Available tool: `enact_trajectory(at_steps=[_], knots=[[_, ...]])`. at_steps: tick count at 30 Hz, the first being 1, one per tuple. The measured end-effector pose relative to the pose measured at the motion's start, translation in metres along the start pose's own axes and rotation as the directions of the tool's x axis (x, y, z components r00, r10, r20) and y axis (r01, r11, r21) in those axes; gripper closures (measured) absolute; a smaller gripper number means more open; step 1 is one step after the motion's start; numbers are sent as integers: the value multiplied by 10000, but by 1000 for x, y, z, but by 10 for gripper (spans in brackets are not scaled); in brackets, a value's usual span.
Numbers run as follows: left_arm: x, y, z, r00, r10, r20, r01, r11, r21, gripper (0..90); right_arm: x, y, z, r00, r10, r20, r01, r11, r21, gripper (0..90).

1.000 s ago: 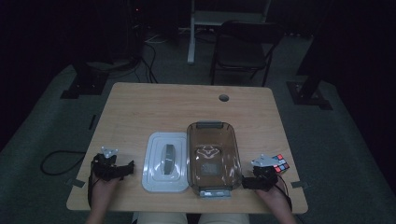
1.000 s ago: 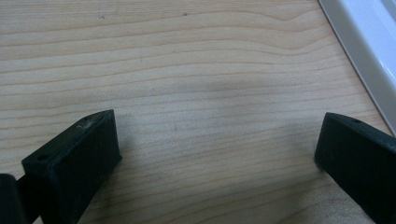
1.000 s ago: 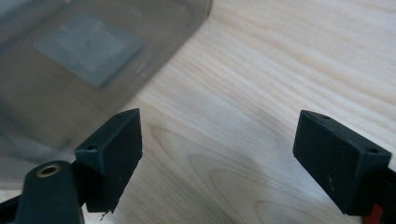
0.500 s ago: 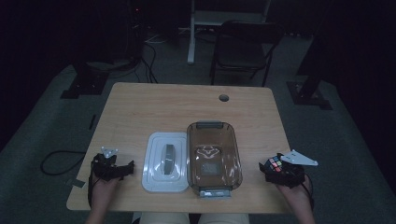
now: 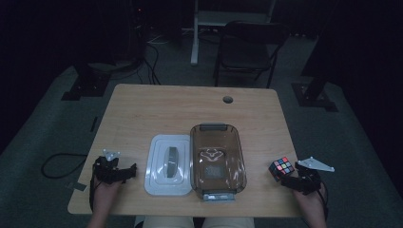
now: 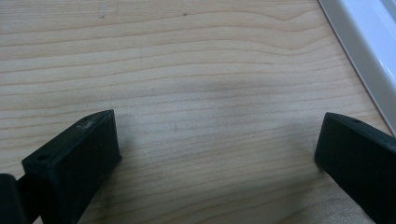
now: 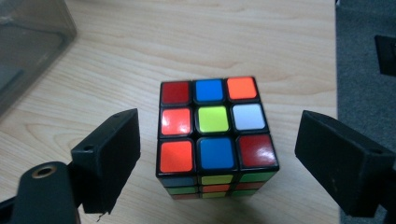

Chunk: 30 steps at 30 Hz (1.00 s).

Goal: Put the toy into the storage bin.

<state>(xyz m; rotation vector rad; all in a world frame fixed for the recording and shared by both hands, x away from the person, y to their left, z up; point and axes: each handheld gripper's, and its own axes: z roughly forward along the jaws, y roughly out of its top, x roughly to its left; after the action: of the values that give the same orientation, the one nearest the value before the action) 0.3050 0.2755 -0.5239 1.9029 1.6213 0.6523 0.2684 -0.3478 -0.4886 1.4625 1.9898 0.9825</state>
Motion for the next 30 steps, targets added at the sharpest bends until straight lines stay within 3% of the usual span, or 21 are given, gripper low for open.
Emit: enact_trajectory(at_steps=[4, 19, 30], knots=[[0, 0, 0, 10000, 2, 4, -2, 10000, 0, 6, 1, -5, 10, 10000, -78, 0, 78, 9992, 399, 152], [-1, 0, 0, 9996, 201, 179, -202, 9998, 16, 6, 1, -14, 21, 9998, 200, -86, -192, 9964, 823, 280], [-1, 0, 0, 9996, 201, 180, -201, 9998, 17, 5, 2, -19, 23, 9996, 270, -50, -266, 9966, 774, 299]])
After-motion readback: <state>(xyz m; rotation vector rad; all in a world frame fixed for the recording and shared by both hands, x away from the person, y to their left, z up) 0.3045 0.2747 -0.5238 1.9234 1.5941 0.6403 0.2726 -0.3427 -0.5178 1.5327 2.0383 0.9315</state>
